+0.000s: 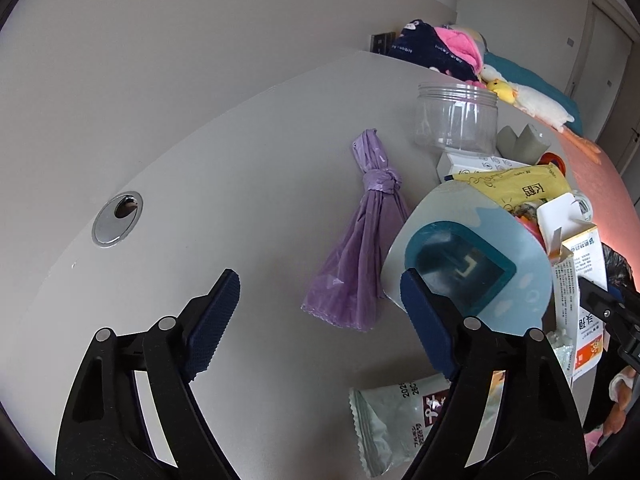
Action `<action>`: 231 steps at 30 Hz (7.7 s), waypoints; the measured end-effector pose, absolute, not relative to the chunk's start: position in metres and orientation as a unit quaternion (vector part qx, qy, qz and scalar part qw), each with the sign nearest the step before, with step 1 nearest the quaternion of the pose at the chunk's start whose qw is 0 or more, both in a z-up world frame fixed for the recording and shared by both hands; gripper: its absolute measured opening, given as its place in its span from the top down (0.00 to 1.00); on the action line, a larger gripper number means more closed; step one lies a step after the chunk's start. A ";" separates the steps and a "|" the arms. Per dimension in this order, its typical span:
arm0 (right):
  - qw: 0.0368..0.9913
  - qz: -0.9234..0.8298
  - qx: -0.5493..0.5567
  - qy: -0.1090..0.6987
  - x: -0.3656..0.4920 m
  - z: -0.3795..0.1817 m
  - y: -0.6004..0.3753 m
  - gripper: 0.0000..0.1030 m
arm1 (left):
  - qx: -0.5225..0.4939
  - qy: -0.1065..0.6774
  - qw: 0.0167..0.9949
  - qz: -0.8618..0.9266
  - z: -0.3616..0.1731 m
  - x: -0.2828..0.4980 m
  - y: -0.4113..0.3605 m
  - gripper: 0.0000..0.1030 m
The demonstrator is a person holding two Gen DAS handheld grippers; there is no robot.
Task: Collect trash
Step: 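Grasp the purple plastic bag with the left tool while the right tool grasps the white carton, then carry the purple bag and white carton over the black trash bag, then open both tools to drop the bag and carton into the trash bag, then return to the desk and grasp the snack wrapper with the left tool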
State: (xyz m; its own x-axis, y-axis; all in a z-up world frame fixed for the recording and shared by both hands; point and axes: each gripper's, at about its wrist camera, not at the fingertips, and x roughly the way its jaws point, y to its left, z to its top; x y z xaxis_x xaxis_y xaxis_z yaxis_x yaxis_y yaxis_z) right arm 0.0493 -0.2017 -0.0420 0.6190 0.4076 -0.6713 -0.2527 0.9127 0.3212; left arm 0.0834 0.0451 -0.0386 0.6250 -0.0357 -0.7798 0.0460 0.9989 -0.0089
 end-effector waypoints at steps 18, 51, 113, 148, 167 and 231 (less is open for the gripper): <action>0.895 0.209 0.104 0.380 0.044 -0.041 -0.197 0.80 | 0.044 0.438 0.896 -0.053 -0.052 0.119 0.043 0.78; 0.936 0.181 0.126 0.273 -0.017 0.031 -0.250 0.81 | 0.046 0.248 0.966 -0.051 0.095 0.026 0.006 1.00; 0.928 -0.158 0.264 0.209 -0.147 0.010 -0.517 0.20 | 0.164 0.337 0.847 -0.378 0.017 -0.008 -0.333 0.07; 0.941 -0.035 0.203 0.268 -0.078 0.009 -0.408 0.19 | 0.164 0.348 0.881 -0.274 0.011 0.002 -0.214 0.06; 0.934 0.049 0.154 0.318 -0.031 -0.003 -0.313 0.19 | 0.147 0.363 0.896 -0.208 0.005 0.010 -0.103 0.06; 0.900 0.119 0.142 0.394 0.063 -0.051 -0.214 0.52 | 0.089 0.433 0.879 -0.178 -0.049 0.032 -0.011 0.62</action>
